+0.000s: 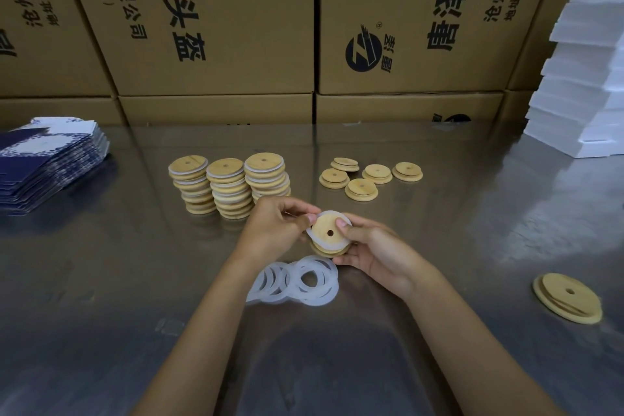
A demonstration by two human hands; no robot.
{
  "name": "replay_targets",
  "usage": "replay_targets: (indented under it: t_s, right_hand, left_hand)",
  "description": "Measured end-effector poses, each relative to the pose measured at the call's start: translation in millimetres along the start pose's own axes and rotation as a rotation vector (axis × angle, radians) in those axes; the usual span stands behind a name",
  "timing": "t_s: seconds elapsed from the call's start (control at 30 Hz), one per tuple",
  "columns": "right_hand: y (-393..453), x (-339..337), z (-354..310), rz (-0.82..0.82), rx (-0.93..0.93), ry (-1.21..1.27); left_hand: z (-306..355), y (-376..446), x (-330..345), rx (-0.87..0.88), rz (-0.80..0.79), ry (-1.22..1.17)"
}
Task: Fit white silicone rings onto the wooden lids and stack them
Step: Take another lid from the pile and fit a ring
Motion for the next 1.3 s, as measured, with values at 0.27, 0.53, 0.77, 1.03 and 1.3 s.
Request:
replay_targets:
  t_s: [0.27, 0.53, 0.77, 1.03, 1.3]
  right_hand:
    - [1, -3, 2, 0.038, -0.019, -0.029]
    - [-6, -15, 3, 0.074, -0.077, 0.148]
    - [9, -16, -5, 0.140, 0.023, 0.170]
    - [21, -13, -1, 0.155, -0.041, 0.071]
    - [15, -12, -3, 0.177, -0.074, 0.219]
  left_hand:
    - [-5, -1, 2, -0.037, -0.038, -0.014]
    - [-10, -2, 15, -0.122, -0.041, -0.029]
    - [-14, 1, 15, -0.138, 0.099, -0.031]
    - [-11, 3, 13, -0.069, 0.145, 0.043]
    - [-8, 1, 16, -0.062, 0.046, 0.043]
Point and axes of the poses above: each hand's wrist, its own y-axis towards the middle knuckle, its own x-axis out of the palm, z = x × y, the point moved 6 cm from there along y, towards the middle knuckle, and after that the axes turned 7 degrees about y, right-handed, at the moved point
